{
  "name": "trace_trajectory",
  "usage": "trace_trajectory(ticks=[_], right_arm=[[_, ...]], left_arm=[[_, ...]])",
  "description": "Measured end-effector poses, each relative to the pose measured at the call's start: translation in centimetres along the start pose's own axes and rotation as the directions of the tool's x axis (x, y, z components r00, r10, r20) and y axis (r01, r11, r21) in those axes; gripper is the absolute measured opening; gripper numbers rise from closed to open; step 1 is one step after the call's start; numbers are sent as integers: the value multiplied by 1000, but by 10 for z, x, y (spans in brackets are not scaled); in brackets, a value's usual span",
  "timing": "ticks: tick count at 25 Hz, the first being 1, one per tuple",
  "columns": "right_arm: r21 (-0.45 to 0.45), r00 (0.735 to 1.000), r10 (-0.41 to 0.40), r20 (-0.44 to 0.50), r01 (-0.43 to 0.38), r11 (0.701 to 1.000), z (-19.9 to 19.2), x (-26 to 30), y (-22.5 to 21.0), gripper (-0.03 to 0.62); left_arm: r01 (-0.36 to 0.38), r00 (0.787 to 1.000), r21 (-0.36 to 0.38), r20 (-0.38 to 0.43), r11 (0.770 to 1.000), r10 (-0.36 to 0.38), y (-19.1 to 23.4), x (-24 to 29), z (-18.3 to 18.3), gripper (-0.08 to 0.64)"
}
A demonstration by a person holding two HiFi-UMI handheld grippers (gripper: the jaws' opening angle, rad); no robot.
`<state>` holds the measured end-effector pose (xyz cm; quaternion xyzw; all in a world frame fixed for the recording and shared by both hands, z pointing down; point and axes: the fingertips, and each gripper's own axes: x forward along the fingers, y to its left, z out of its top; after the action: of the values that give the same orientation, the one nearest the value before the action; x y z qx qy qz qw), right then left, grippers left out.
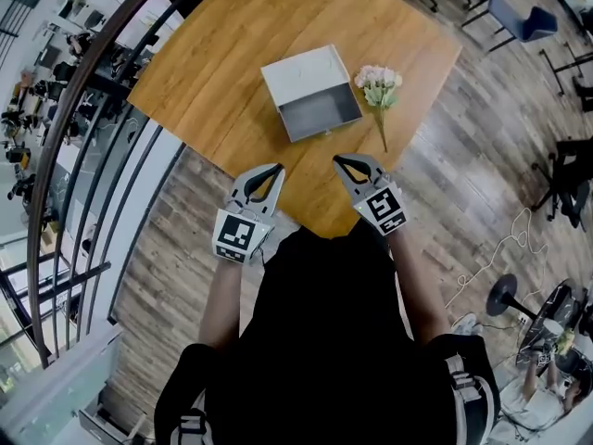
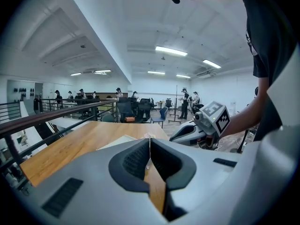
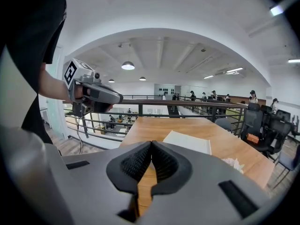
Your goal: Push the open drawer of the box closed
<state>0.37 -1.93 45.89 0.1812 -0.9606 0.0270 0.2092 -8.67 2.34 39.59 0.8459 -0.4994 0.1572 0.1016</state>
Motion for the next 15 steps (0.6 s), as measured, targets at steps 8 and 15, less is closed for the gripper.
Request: trace_trajectory(ticks=[8, 15], right_arm=[[26, 999, 25, -42, -24, 999, -30, 29, -25, 15], [31, 994, 65, -87, -63, 998, -59, 58, -40, 15]], left_arm=[[11, 999, -13, -40, 1000, -12, 13, 31, -12, 26], [24, 998, -44, -56, 999, -26, 15, 58, -21, 26]])
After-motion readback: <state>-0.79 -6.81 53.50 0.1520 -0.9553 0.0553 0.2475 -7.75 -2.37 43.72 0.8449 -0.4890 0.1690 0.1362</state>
